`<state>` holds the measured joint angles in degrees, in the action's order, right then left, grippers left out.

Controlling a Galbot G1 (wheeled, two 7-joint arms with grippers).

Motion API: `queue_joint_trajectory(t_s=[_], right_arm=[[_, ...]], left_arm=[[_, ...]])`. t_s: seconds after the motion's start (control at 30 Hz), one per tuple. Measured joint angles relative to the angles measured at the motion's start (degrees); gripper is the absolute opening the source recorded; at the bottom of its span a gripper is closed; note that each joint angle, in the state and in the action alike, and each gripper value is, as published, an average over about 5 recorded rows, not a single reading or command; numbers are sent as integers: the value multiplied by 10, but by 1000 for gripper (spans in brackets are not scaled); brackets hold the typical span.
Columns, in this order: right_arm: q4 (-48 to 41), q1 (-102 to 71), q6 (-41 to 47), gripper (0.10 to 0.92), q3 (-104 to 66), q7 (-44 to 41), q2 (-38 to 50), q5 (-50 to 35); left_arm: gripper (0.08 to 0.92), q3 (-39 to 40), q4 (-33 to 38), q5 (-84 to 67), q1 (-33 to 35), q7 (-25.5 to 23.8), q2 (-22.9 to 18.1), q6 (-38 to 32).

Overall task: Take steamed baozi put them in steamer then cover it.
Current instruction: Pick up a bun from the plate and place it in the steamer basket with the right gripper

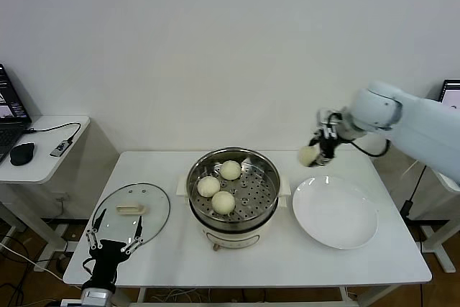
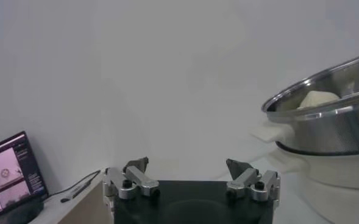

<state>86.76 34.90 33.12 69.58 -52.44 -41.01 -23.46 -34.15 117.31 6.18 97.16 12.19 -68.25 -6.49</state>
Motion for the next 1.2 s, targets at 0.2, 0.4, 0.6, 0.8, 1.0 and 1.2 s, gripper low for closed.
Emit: queue_joint_trajectory(t_s=[0.2, 0.4, 0.6, 0.8, 1.0, 1.2], right_arm=[[7, 19, 36, 585, 28, 36, -56, -69], [-5, 12, 58, 585, 42, 65, -108, -105], [-30, -14, 71, 586, 45, 89, -154, -126], [-58, -43, 78, 589, 45, 101, -187, -127], [-82, -66, 82, 585, 45, 108, -206, -121], [-94, -84, 84, 585, 42, 110, -214, -116]], left_arm=[[823, -3, 0, -1, -1, 0, -4, 0], [823, -6, -1, -1, -1, 0, -8, 0], [823, -11, 0, -1, 1, 0, -8, 0], [823, -13, 0, -1, 2, 0, -8, 0], [823, -13, -1, -2, 1, 0, -8, 0], [823, -13, -3, -2, 0, 0, -8, -1]])
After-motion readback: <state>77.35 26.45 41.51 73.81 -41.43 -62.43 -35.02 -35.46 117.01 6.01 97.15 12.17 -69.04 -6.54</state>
